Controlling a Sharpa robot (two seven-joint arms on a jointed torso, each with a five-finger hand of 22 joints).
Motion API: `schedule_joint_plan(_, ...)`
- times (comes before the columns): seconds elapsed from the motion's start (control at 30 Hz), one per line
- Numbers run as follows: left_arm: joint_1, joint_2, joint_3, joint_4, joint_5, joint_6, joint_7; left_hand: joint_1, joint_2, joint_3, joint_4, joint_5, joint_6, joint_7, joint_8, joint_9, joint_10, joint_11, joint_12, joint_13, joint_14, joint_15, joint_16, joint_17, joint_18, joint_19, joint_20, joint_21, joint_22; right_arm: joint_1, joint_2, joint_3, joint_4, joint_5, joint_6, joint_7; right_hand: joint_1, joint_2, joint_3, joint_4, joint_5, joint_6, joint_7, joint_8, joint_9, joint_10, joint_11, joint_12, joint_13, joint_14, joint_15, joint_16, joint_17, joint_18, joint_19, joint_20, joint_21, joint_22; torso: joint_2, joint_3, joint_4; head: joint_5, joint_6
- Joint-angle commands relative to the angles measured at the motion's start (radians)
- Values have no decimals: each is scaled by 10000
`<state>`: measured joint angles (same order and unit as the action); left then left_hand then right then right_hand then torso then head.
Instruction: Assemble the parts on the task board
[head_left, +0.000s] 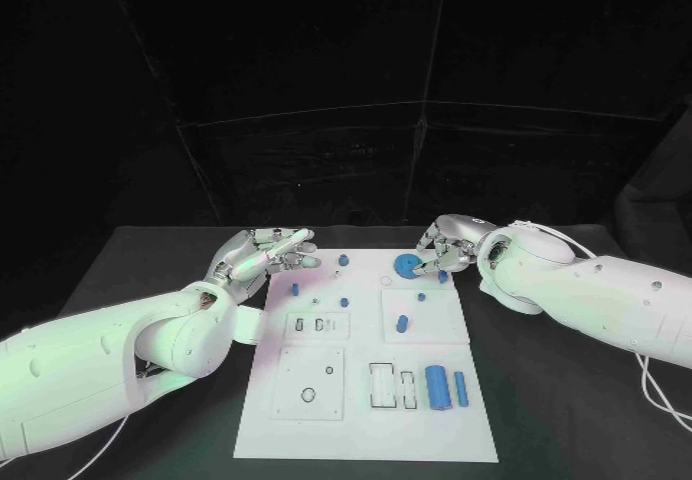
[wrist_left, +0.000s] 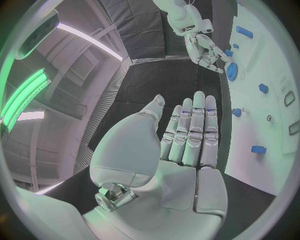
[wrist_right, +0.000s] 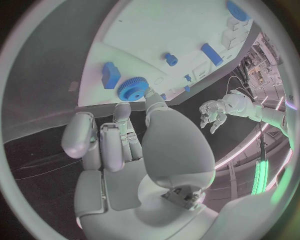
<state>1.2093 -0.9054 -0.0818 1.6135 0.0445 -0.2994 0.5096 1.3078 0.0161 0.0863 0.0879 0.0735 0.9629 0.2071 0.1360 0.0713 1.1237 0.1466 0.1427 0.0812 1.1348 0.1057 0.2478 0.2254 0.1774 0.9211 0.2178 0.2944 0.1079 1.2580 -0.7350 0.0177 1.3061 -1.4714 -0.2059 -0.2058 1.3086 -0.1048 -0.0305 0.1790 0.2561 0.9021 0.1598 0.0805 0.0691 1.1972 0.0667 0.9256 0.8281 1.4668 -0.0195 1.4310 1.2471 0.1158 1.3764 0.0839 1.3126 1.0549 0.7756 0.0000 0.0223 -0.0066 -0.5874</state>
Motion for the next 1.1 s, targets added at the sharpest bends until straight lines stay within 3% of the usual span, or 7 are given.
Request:
schedule_joint_plan(0.03,13,18,6,-5,-2,152,35,-8,71,11,-59,8,20,41,-37,-10,-26,28,-49,-11,-17,-16,-57,9,72,26,33,-39,-13,20,88,9,-135,-11,475,-272,154,6,-22,85,79,-66,-17,42,13,-57,6,115,136,482,53,76,44,-199,40,41,75,14,8,1,19,0,-17)
schedule_joint_plan(0.6,12,43,5,-70,-2,163,18,-8,71,11,-59,8,20,41,-37,-10,-26,28,-49,-11,-17,-16,-57,9,72,26,33,-39,-13,19,458,10,-351,-92,300,-124,498,188,-210,295,255,0,-26,166,22,672,3,1699,1964,628,63,482,928,-282,187,54,379,514,13,2,3,8,-73)
schedule_joint_plan(1.1,12,47,5,-103,-2,166,-24,3,72,29,-84,8,23,38,-41,-10,-23,26,-56,-14,-14,-18,-62,20,73,32,32,-46,-20,17,571,10,-408,-613,473,-152,819,308,-233,220,250,85,-44,261,31,988,-10,2387,2760,681,63,649,1298,-330,270,61,557,812,22,4,20,-18,-84)
